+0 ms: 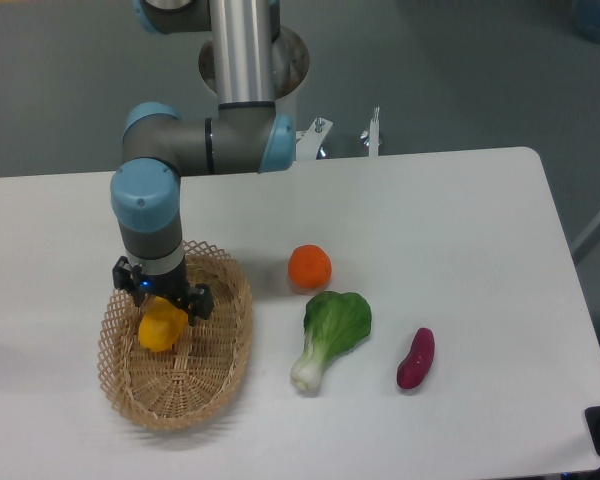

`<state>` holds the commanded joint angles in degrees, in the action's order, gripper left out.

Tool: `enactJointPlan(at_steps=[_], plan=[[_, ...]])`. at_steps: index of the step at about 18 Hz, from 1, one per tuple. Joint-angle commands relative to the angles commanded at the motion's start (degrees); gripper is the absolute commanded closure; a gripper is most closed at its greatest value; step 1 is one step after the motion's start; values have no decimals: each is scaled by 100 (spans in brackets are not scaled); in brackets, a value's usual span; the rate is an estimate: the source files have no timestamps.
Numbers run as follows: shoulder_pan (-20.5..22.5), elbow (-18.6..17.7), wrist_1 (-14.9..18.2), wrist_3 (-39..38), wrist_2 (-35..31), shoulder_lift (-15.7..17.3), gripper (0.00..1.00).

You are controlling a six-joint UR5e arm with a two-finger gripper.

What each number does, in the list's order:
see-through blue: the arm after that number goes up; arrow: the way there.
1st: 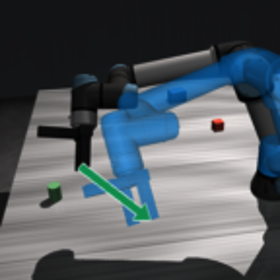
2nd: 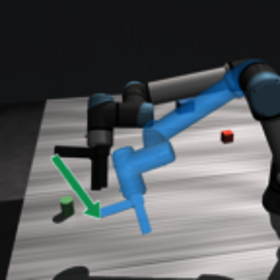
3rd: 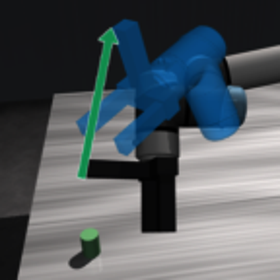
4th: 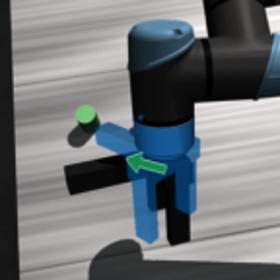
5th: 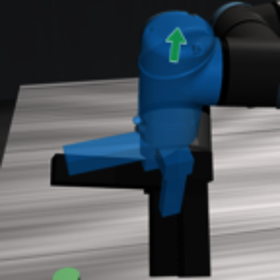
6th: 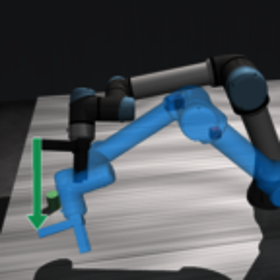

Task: Pick up the mango from the basket
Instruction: 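Lower the gripper onto the yellow mango and close on it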

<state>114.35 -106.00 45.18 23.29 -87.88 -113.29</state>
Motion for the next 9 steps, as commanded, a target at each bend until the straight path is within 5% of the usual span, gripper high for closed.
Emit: enactJointPlan(at_steps=[4,9], plan=[[-18,-9,-167,-105,-18,-9,0],[-18,53,-176,-211,-159,-18,44]])
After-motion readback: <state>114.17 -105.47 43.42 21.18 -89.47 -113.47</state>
